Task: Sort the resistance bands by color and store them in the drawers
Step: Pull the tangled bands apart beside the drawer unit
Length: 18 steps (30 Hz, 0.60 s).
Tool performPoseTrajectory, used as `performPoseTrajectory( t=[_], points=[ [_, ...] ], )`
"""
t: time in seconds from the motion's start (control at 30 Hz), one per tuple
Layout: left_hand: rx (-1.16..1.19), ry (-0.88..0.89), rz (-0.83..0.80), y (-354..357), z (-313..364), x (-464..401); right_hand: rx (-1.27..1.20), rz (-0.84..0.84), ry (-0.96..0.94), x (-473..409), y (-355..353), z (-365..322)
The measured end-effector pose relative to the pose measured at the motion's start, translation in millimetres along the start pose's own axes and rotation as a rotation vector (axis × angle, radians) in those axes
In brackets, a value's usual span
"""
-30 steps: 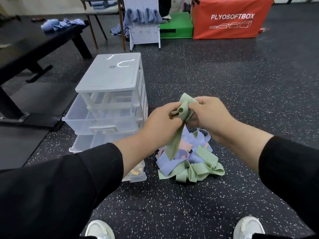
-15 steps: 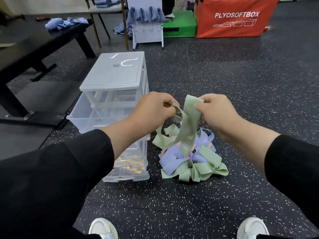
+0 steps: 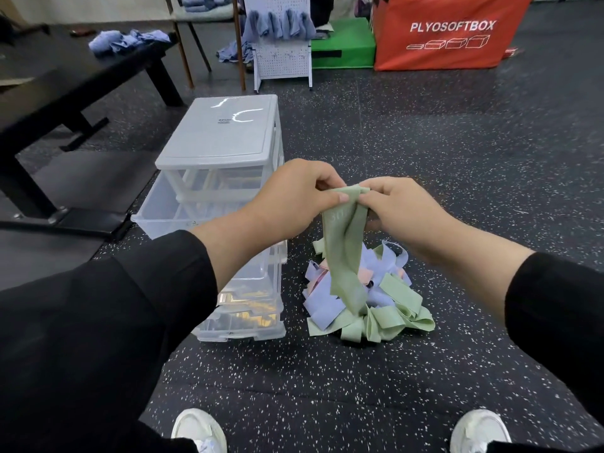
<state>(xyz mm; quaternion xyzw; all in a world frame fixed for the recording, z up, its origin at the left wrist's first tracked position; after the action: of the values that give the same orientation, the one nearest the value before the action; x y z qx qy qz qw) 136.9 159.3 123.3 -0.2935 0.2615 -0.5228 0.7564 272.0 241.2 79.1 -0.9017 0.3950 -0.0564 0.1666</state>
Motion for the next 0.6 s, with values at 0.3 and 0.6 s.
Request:
performPoseTrajectory(
  t=[0.3,0.6],
  points=[
    [-0.067,0.075,0.050,-6.6,3.7,2.2,-0.181,-0.160,0.007,3.2,16.9,-4.1],
    [0.192,-0.061,0.074,-8.8,1.1,3.7,-0.388,0.003,-0.013,0.8,7.3,-11.9]
  ],
)
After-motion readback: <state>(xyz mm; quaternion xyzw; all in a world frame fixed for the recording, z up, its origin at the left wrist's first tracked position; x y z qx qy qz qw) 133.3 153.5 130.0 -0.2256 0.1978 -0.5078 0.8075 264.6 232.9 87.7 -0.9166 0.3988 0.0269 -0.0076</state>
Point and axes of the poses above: each hand's wrist, its own x-axis away from the middle knuckle, its own y-axis out of the palm, z = x × y, the point moved 6 cm from there along -x, towards the middle knuckle, and after that the axes turned 6 degrees about -y, right-handed, at the moved point
